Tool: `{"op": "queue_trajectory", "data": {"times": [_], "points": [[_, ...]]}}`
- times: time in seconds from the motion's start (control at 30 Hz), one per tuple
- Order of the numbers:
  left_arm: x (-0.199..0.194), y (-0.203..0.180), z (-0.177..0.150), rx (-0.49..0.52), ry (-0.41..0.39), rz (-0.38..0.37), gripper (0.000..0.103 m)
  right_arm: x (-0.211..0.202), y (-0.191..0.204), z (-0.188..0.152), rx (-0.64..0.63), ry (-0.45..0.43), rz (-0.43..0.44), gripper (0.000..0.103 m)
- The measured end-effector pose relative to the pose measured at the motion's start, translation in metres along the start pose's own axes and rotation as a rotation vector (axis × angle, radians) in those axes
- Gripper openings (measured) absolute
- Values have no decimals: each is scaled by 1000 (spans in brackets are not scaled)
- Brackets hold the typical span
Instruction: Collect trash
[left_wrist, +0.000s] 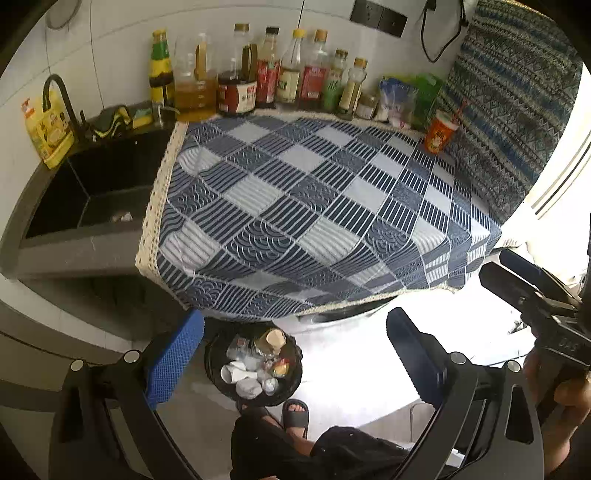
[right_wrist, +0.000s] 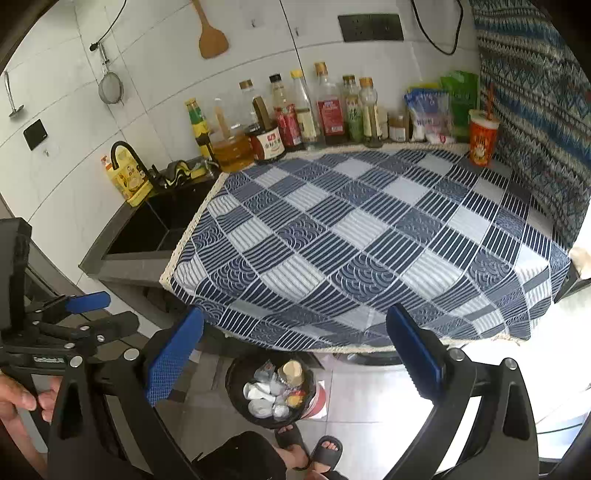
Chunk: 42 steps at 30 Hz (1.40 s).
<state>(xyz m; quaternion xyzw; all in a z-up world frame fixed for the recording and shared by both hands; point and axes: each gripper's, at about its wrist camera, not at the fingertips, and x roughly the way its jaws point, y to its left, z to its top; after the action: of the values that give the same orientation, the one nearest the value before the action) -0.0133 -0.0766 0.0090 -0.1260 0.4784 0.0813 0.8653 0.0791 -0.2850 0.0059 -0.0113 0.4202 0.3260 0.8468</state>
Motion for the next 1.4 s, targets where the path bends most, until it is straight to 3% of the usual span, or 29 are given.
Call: {"op": "queue_trajectory", "data": {"times": [0.37,1.4], "points": [[-12,0,13,12,-29,13,96,-6,-2,20,-19,-18,-5,98],[-14,6,17,1,-34,12,96,5,8,23,-33,17,-15,98]]}}
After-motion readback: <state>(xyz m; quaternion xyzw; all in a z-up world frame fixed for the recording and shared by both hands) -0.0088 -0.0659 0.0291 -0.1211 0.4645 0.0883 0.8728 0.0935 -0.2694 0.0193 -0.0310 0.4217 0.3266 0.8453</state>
